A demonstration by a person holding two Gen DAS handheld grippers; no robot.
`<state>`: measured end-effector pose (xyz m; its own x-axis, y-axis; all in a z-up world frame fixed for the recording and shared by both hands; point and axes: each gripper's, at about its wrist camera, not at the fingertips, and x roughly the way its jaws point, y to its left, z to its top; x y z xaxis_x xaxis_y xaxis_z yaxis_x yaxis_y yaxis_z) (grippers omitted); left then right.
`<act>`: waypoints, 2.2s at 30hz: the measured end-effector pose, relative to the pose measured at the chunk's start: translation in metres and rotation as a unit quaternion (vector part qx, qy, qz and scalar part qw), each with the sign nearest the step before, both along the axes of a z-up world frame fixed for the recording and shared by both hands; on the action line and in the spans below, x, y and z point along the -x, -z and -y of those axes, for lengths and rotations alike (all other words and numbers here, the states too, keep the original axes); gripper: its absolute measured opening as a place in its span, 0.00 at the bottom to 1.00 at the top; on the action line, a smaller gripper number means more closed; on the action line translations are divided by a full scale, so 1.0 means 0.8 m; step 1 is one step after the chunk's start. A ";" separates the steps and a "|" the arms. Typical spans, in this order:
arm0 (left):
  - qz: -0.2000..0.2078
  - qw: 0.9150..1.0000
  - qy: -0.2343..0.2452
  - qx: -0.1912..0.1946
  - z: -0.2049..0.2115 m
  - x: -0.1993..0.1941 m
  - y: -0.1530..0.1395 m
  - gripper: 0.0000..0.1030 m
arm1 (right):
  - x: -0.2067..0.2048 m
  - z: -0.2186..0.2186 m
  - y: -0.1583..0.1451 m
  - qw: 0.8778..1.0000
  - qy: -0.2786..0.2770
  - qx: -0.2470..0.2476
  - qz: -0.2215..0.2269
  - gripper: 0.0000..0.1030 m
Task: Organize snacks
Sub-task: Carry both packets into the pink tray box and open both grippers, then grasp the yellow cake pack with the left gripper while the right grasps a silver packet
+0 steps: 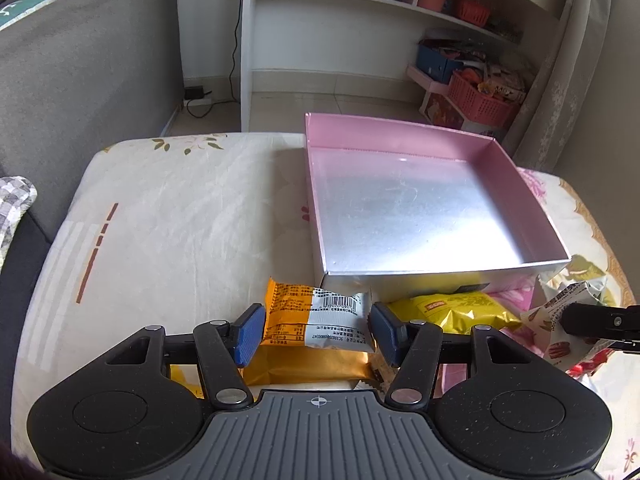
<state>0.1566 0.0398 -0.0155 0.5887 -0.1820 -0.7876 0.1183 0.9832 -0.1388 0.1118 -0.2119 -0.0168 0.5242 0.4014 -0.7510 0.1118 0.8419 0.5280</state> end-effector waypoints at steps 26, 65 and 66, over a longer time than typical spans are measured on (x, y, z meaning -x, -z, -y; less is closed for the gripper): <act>0.070 0.997 0.044 0.012 0.083 -0.062 0.012 0.54 | -0.071 0.017 -0.007 0.995 0.037 0.027 0.090 0.46; 0.080 0.994 0.065 -0.020 0.034 0.062 -0.041 0.99 | 0.021 0.034 -0.053 0.985 0.004 0.128 0.119 0.89; 0.081 0.994 0.067 -0.021 0.030 0.068 -0.042 0.99 | 0.026 0.034 -0.054 0.984 0.004 0.127 0.122 0.90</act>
